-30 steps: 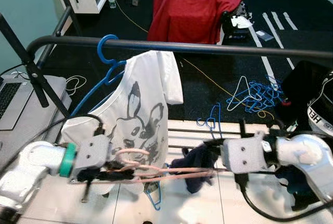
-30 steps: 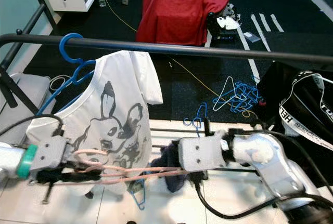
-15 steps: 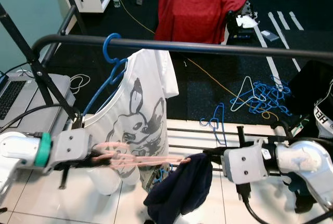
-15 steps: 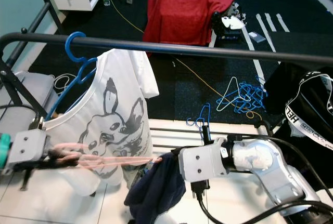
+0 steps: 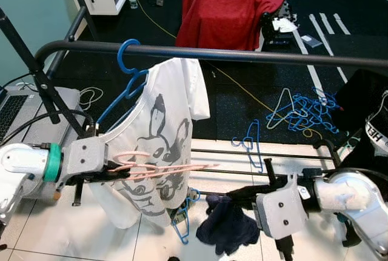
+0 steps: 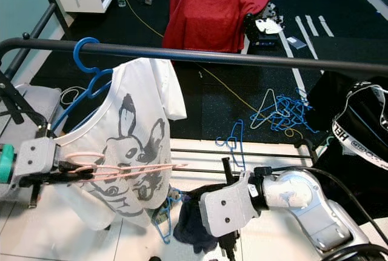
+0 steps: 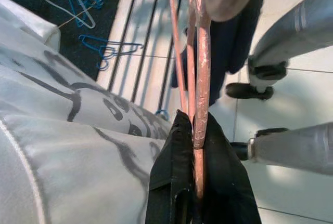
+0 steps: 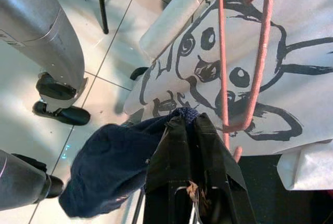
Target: Hang hanger
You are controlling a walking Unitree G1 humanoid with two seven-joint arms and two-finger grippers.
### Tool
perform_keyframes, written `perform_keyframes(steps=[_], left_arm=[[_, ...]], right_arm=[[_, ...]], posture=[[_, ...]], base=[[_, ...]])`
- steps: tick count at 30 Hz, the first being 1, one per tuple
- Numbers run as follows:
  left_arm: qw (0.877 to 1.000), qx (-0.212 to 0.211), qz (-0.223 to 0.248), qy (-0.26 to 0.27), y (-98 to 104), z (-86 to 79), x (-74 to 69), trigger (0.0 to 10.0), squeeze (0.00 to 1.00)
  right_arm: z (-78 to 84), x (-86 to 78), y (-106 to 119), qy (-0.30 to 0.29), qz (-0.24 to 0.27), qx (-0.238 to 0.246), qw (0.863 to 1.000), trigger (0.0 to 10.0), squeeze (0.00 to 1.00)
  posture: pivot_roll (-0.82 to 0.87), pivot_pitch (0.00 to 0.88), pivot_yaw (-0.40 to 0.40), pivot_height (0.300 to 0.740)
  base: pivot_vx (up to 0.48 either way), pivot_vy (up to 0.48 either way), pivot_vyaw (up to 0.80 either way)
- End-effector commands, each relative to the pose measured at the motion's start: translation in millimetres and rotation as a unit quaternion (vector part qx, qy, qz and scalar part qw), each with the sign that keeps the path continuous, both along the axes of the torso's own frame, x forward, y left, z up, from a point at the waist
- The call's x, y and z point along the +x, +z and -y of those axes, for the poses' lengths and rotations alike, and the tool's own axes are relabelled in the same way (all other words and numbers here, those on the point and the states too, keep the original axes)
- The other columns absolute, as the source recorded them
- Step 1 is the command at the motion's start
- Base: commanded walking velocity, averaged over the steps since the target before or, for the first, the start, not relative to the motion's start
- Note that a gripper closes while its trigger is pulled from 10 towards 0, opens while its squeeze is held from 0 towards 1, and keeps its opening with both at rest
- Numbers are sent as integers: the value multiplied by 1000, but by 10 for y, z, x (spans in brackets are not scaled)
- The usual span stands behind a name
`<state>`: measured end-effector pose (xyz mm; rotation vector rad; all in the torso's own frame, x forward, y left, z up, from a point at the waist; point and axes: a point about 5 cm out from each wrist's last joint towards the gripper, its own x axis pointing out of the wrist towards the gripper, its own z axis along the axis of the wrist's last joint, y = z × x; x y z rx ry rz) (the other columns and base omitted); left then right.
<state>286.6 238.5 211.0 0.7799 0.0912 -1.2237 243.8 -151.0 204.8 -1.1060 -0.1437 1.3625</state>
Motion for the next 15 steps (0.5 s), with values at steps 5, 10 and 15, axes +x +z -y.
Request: perform_keyframes(steps=[5, 10, 15], left_arm=[[998, -3, -54, -34, -61, 9, -138, 10000, 0], [995, 5, -79, -56, -94, 9, -210, 10000, 0], [994, 9, -92, -64, -100, 0, -242, 10000, 0]], right_arm=[[-17, -14, -5, 9, -3, 2, 1000, 10000, 0], [58, 30, -8, -7, 0, -6, 1000, 10000, 0], [115, 59, -21, -20, 2, -13, 1000, 10000, 0]], posture=[[-220, 196, 115, 740], [-218, 195, 117, 740], [-217, 195, 118, 740]], base=[[0, 0, 0], [0, 0, 0], [0, 0, 0]])
